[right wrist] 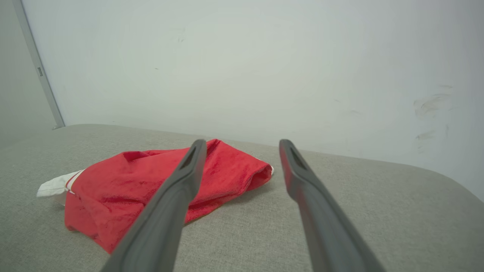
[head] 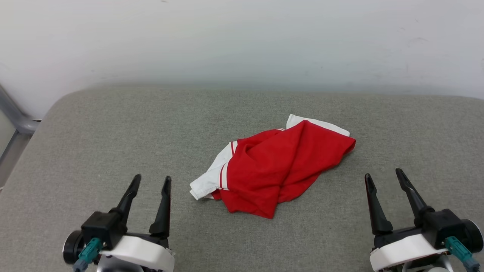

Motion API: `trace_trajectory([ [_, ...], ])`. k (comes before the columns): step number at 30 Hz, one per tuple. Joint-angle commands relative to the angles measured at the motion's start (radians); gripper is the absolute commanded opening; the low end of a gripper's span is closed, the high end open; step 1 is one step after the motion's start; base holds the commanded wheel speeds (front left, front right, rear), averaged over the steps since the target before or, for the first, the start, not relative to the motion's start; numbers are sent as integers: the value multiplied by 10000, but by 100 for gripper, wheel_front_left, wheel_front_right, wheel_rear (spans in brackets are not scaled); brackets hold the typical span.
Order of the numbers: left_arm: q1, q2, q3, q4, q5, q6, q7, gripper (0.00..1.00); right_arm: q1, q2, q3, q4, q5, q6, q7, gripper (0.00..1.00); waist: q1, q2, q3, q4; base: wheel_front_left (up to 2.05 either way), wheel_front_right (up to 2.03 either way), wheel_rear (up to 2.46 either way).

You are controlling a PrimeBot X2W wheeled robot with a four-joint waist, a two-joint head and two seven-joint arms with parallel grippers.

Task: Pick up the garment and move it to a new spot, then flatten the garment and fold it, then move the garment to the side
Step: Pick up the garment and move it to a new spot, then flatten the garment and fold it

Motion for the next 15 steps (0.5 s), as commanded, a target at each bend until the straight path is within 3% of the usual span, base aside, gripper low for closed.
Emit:
trace_trajectory([
  [1, 444, -421, 518, -158, 306, -78, -25, 100, 173, 13, 43, -50, 59, -10, -21, 100, 2, -1, 21, 5, 0, 0, 0],
  [8, 890, -1342, 1505, -168, 1665, -1087, -26, 100, 143, 15, 201, -72, -449, -10, -21, 100, 2, -1, 168, 142, 0, 0, 0],
  [12, 781, -1821, 1991, -51, 2119, -1485, -26, 100, -93, 15, 605, 624, -725, -10, 9, 100, 2, -1, 311, 337, 0, 0, 0],
  [15, 735, -2075, 2224, 78, 2418, -1826, -26, 100, -689, -100, 1290, 1292, -924, -10, 889, 100, 2, -1, 492, 538, 0, 0, 0],
])
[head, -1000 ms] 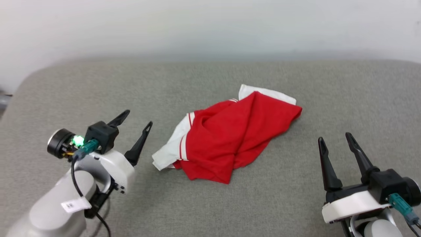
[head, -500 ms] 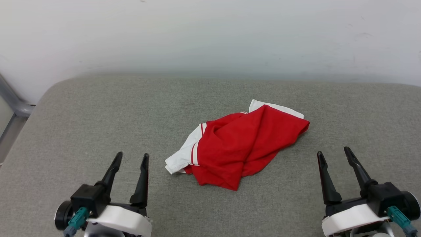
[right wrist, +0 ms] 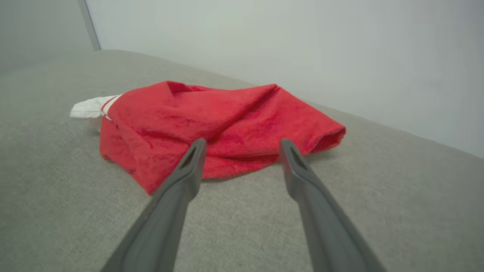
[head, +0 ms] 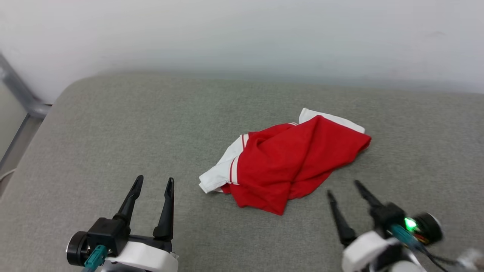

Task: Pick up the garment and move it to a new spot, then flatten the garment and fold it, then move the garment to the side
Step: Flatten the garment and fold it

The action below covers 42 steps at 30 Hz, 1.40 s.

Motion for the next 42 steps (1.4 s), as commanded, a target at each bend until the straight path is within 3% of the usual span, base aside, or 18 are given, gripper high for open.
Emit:
trace_trajectory([
  [1, -123, -184, 171, 116, 208, -223, -26, 100, -642, -256, 574, 372, 43, -10, 839, 100, 1, -1, 203, 230, 0, 0, 0],
  [6, -319, -644, 492, 326, 556, -684, -26, 100, -2057, -1416, 2302, 1043, 1068, -12, 3437, 100, 1, -1, 631, 736, 0, 0, 0],
  [7, -319, -644, 492, 326, 556, -684, -26, 100, -2057, -1416, 2302, 1043, 1068, -12, 3437, 100, 1, -1, 631, 736, 0, 0, 0],
  [16, -709, -1156, 737, 646, 988, -1208, -26, 100, -4205, -3215, 4744, 1545, 3451, -12, 6962, 100, 1, -1, 1291, 1682, 0, 0, 0],
  [21, -886, -1335, 717, 767, 1125, -1342, -26, 100, -4878, -3815, 5695, 1863, 4318, -12, 7908, 100, 1, -1, 1566, 2138, 0, 0, 0],
  [28, -1013, -1428, 684, 908, 1207, -1441, -27, 100, -5253, -4107, 6772, 2740, 4919, -9, 8126, 100, 1, -1, 1736, 2469, 0, 0, 0],
  [29, -993, -1434, 686, 926, 1216, -1451, -27, 100, -5238, -4117, 6861, 2913, 5001, -9, 8102, 56, 1, -1, 1732, 2485, 0, 0, 0],
  [30, -980, -1442, 697, 948, 1213, -1455, -27, 100, -5200, -4132, 6991, 3071, 5092, -9, 8111, 0, 1, -1, 1718, 2492, 0, 0, 0],
  [37, -808, -1473, 867, 1068, 1322, -1473, -27, 100, -5030, -4380, 7476, 3583, 5761, -7, 7679, 0, 1, -1, 1342, 2212, 0, 0, 0],
  [42, -563, -1462, 1058, 1098, 1357, -1479, -27, 100, -4614, -4607, 7498, 3200, 6247, -7, 7370, 0, 1, -1, 746, 1768, 0, 0, 0],
])
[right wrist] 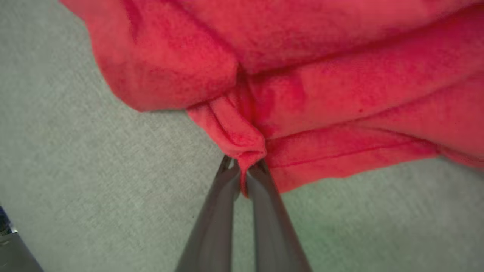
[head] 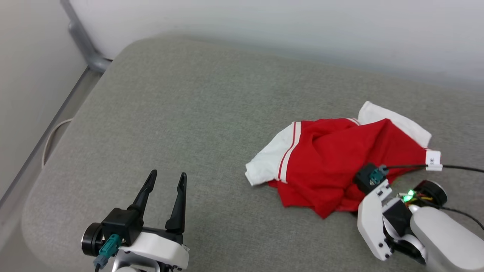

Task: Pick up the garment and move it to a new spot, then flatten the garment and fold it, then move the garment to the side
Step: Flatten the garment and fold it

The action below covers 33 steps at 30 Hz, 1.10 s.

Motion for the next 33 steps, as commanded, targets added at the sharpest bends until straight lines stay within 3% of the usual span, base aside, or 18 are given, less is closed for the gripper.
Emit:
trace_trajectory([
  [1, 139, 18, 70, -28, 49, -10, -27, 100, 567, -315, 122, -6, 136, -5, 139, 0, 0, -1, -370, -385, 0, 0, 0],
  [12, 552, 1, 225, -95, 61, -18, -27, 100, 2614, -1794, -1457, -1906, 329, -8, 792, 0, 0, -1, -912, -1450, 0, 0, 0],
  [19, 612, -19, 58, -8, 3, -19, -27, 100, 4483, -1194, -2995, -2846, -150, -5, 985, 0, 0, -1, -921, -1847, 0, 0, 0],
  [20, 591, -16, 11, 6, -1, -19, -27, 100, 4580, -1058, -3239, -2968, -335, -5, 837, 29, 0, -1, -919, -1900, 0, 0, 0],
  [21, 572, -15, -20, 17, 2, -20, -27, 100, 4649, -888, -3507, -3052, -432, -5, 716, 100, 0, -1, -925, -1956, 0, 0, 0],
  [27, 483, 78, -99, 42, -41, -20, -27, 100, 4623, -107, -4748, -3745, -927, -7, -273, 100, 0, -1, -1009, -2334, 0, 0, 0],
  [33, 480, 123, -178, -80, -125, -20, -27, 100, 4517, 663, -6080, -4385, -1537, -7, -2468, 100, 0, -1, -1063, -2653, 0, 0, 0],
])
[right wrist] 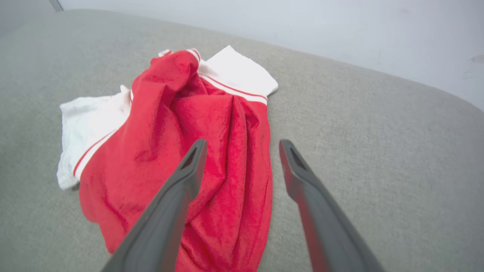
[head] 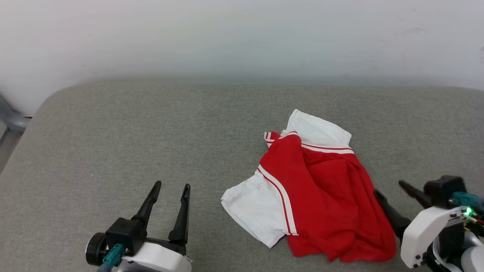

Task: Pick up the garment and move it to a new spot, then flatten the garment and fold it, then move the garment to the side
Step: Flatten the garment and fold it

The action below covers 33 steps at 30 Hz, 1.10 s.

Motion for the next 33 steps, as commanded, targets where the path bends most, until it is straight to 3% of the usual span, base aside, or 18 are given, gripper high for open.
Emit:
trace_trajectory([
  [1, -22, 51, -86, -54, -75, -18, -27, 100, 73, 423, -339, -127, -63, -11, -718, 100, 0, -1, 4, -117, 0, 0, 0],
  [6, -46, 82, -404, -48, -139, -19, -27, 100, 495, 1415, -1142, -207, -663, -14, -2276, 100, 0, -1, 118, -258, 0, 0, 0],
  [11, -187, 425, -1146, 549, -275, -19, 184, 100, 643, 2110, -1500, -113, -1209, -12, -2921, 100, 0, -1, 331, -453, 0, 0, 0],
  [14, -609, 702, -1502, 733, -401, -11, 1112, 100, 578, 2356, -1611, -226, -1420, -11, -3012, 100, 0, -1, 558, -584, 0, 0, 0],
  [23, -2091, 1478, -2116, 566, -734, 39, 5565, 100, 308, 2706, -1785, -760, -1859, -12, -2806, 100, 0, -1, 1478, -1062, 0, 0, 0],
  [33, -2797, 1777, -2376, 1332, -337, 307, 6834, 100, 151, 2956, -1710, -657, -2109, -12, -2968, 100, 0, -1, 2156, -1512, 0, 0, 0],
])
